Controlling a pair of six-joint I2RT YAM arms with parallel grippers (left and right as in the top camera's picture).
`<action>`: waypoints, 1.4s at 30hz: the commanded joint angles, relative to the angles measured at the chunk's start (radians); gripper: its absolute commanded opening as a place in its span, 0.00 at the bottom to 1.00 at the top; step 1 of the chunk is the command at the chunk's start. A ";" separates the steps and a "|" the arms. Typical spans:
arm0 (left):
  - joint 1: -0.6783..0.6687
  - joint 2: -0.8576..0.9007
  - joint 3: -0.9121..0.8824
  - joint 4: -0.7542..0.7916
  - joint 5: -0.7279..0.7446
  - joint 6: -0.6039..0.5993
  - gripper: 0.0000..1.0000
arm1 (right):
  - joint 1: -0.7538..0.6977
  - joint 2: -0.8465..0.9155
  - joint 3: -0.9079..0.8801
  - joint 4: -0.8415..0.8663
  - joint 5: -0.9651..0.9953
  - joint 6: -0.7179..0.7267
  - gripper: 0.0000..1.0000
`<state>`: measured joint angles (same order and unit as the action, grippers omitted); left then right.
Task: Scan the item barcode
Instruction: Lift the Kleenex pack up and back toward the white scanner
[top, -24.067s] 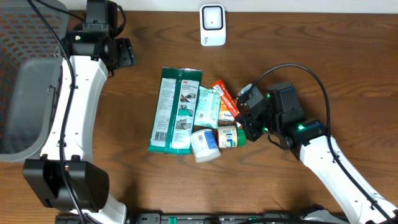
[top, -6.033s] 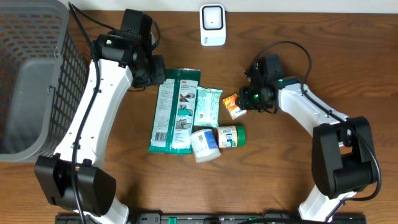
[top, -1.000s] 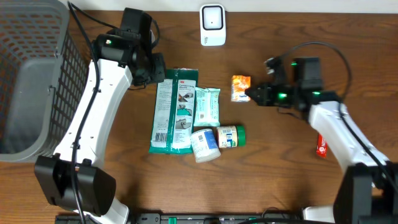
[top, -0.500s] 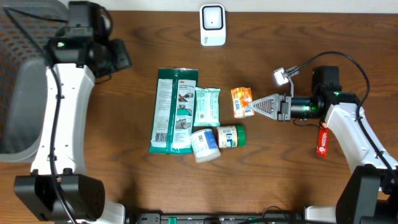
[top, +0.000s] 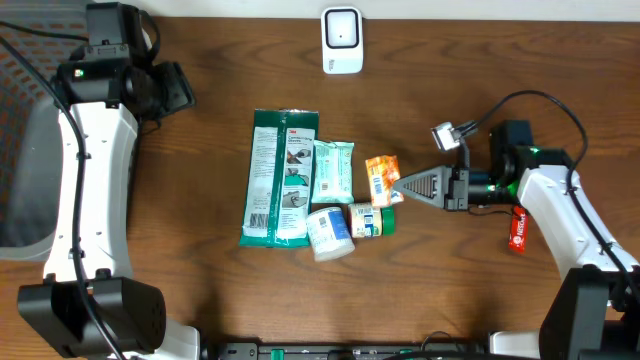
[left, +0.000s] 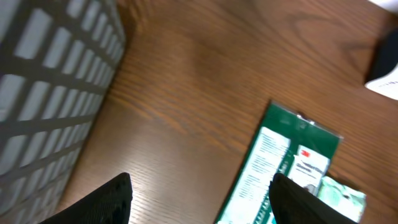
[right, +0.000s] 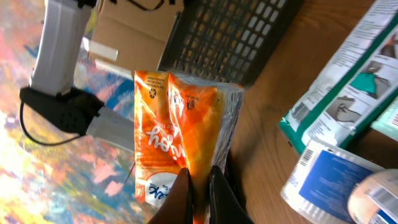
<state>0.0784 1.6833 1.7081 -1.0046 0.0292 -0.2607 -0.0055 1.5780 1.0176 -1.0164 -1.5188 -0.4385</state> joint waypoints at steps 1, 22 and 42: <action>0.006 -0.016 0.004 -0.011 -0.090 0.006 0.72 | 0.035 0.002 0.000 0.004 -0.041 -0.050 0.01; 0.006 -0.016 0.004 -0.034 -0.105 0.006 0.81 | 0.052 0.002 0.000 0.003 -0.041 -0.030 0.01; 0.006 -0.016 0.004 -0.034 -0.105 0.006 0.82 | 0.053 0.001 0.002 0.249 0.496 0.359 0.01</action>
<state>0.0784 1.6833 1.7081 -1.0332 -0.0593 -0.2607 0.0391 1.5780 1.0176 -0.8135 -1.1934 -0.2539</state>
